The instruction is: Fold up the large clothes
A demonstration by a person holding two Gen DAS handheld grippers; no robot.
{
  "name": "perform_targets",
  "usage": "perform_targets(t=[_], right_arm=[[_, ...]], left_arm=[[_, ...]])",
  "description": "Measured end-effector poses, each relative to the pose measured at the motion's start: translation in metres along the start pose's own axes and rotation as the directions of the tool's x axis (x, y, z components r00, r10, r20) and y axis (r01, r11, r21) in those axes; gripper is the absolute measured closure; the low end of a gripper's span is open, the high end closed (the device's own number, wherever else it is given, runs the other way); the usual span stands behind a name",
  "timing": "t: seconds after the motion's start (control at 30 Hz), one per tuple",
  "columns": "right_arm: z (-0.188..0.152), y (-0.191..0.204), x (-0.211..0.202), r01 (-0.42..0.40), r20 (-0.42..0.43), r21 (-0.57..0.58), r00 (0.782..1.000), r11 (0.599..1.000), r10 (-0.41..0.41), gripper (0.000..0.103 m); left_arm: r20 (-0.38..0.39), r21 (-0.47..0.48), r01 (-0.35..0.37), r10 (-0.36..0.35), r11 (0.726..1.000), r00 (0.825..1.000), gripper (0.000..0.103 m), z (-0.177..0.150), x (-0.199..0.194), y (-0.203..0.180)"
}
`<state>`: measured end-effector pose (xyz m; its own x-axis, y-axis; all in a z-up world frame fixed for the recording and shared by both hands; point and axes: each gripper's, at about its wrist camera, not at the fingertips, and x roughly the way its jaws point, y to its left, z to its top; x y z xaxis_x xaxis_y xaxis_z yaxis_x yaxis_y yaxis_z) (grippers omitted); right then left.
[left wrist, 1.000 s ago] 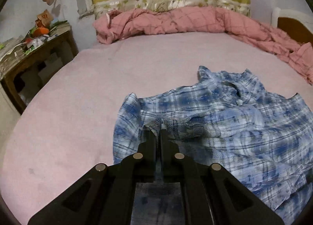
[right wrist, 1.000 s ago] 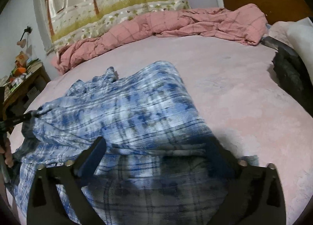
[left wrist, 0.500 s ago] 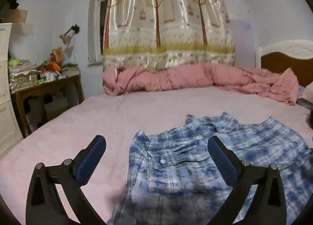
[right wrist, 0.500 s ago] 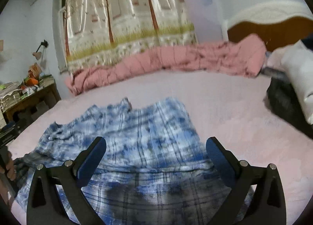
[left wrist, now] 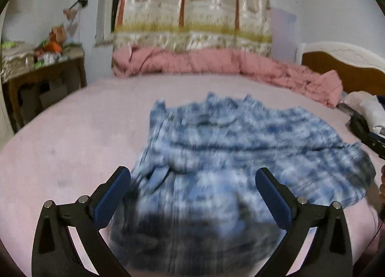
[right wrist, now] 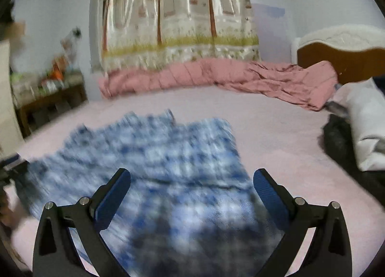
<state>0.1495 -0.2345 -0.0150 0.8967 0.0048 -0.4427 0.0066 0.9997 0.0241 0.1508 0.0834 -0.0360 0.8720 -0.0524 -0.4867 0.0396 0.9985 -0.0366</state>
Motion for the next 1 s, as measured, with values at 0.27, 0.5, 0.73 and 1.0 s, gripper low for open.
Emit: perform_targets(t=[0.27,0.5,0.73,1.0], right_arm=[[-0.016,-0.035,0.034,0.108,-0.232,0.012,0.967,0.994,-0.102,0.000],[-0.031,-0.081,0.015,0.126,-0.210,0.122,0.973,0.984,-0.099,0.000],[-0.046,-0.027,-0.027,-0.113,-0.216,0.012,0.970,0.994,0.113,0.000],[-0.078,0.039,-0.047,-0.141,-0.299,-0.152,0.950,0.978,0.090,0.000]], left_arm=[[-0.163,-0.069,-0.218,0.205,0.973,0.965,0.018,-0.008,0.038,0.043],[-0.061,-0.157,-0.113,0.105,0.981,0.993,0.021,-0.023,0.000,0.065],[-0.067,0.012,0.081,-0.080,0.997,0.995,0.021,-0.034,-0.031,0.000],[-0.149,0.115,0.068,-0.051,0.991,0.988,0.020,-0.056,-0.029,-0.042]])
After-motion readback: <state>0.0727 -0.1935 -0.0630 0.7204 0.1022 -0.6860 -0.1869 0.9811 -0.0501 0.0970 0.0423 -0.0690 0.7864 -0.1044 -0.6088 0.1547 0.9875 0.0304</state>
